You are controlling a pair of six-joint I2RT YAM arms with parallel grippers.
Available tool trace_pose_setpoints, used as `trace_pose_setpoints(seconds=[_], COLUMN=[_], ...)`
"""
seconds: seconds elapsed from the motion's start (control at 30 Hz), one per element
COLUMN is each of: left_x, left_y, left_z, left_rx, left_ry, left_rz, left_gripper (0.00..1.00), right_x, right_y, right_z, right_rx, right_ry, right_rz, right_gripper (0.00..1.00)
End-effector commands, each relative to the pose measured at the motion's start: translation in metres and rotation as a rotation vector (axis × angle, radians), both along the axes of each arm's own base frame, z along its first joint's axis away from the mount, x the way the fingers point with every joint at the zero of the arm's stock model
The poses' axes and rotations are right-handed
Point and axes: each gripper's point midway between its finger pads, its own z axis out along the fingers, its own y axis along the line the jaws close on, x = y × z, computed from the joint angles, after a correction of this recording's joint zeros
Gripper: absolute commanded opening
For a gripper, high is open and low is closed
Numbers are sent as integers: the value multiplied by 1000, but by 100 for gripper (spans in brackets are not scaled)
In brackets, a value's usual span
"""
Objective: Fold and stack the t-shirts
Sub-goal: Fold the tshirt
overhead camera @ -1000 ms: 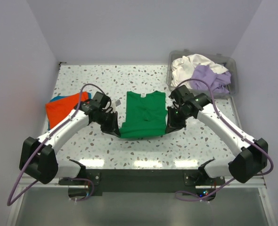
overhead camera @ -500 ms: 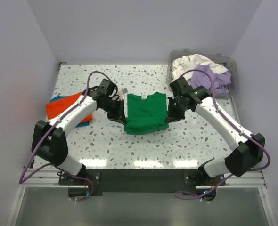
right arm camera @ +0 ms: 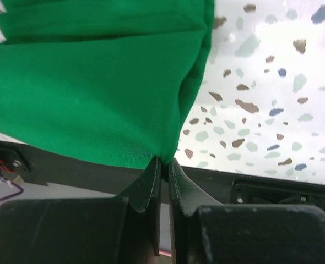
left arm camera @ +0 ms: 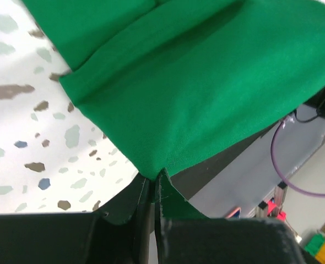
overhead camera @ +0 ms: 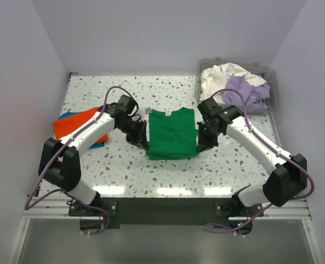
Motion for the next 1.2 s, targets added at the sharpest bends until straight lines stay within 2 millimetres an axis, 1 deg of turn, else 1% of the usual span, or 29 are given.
trace_pose_setpoints(seconds=[0.0, 0.03, 0.1, 0.13, 0.2, 0.3, 0.33, 0.37, 0.4, 0.47, 0.5, 0.53, 0.57, 0.6, 0.63, 0.67, 0.7, 0.77, 0.8, 0.83, 0.87, 0.9, 0.97, 1.0, 1.03, 1.07, 1.1, 1.13, 1.17], left_x=[-31, -40, -52, -59, -71, -82, -88, -93, -98, -108, -115, -119, -122, -125, -125, -124, -120, -109, -98, -91, -82, -65, -42, -21, -9, 2, 21, 28, 38], left_y=[4, 3, -2, -2, -4, -7, -7, -9, -10, -12, -11, -12, -13, -12, -12, -12, -13, -14, -20, -22, -25, -34, -39, -45, -47, -48, -52, -53, -51], left_z=[1, -3, -6, -9, -14, -14, -16, -14, -14, -14, -16, -15, -13, -12, -10, -9, -5, -9, -7, -12, -15, -13, -26, -23, -25, -32, -32, -42, -46], left_rx=[-20, -17, -21, -18, -18, -32, -33, -49, -54, -77, -81, -92, -110, -115, -119, -118, -120, -85, -89, -75, -63, -82, -50, -61, -60, -53, -77, -73, -77], left_ry=[51, 73, 89, 105, 129, 152, 168, 179, 184, 207, 224, 231, 244, 249, 239, 234, 217, 186, 150, 154, 134, 83, 62, 7, -14, -10, -52, -35, -41], left_rz=[-66, -83, -117, -122, -143, -154, -161, -167, -181, -203, -214, -222, -229, -233, -239, -244, -248, -238, -235, -221, -207, -195, -150, -124, -103, -73, -47, -23, -1], left_gripper=[0, 0, 0, 0, 0, 0, 7, 13, 23, 34, 44, 47, 50, 55, 57, 61, 63, 63, 63, 63, 62, 61, 60, 58, 57, 56, 54, 54, 54], right_x=[-23, -27, -37, -41, -53, -69, -73, -81, -85, -97, -101, -107, -110, -112, -113, -113, -110, -102, -98, -91, -82, -71, -55, -48, -34, -28, -22, -9, -4], right_y=[-10, -9, -12, -13, -18, -21, -23, -26, -26, -30, -30, -34, -34, -35, -38, -39, -42, -40, -39, -38, -33, -27, -20, -17, -8, -4, 1, 10, 13], right_z=[-2, -1, -10, -13, -24, -35, -37, -43, -43, -50, -51, -55, -55, -55, -52, -50, -48, -39, -36, -35, -30, -30, -35, -38, -41, -50, -54, -59, -70], right_rx=[-5, 10, 0, -1, -19, -28, -35, -47, -48, -63, -62, -76, -78, -83, -93, -98, -112, -119, -121, -131, -122, -105, -105, -105, -78, -74, -58, -30, -42], right_ry=[38, 43, 75, 82, 119, 157, 171, 192, 198, 232, 240, 261, 266, 264, 267, 259, 244, 217, 205, 193, 161, 126, 97, 82, 38, 45, 38, 5, 21], right_rz=[23, 25, 27, 30, 34, 40, 43, 46, 52, 57, 56, 59, 66, 69, 70, 76, 75, 81, 84, 83, 81, 78, 78, 79, 78, 81, 81, 85, 104], right_gripper=[0, 0, 0, 0, 0, 0, 0, 0, 0, 0, 1, 8, 24, 32, 37, 45, 48, 54, 56, 57, 59, 59, 59, 58, 57, 56, 55, 53, 52])
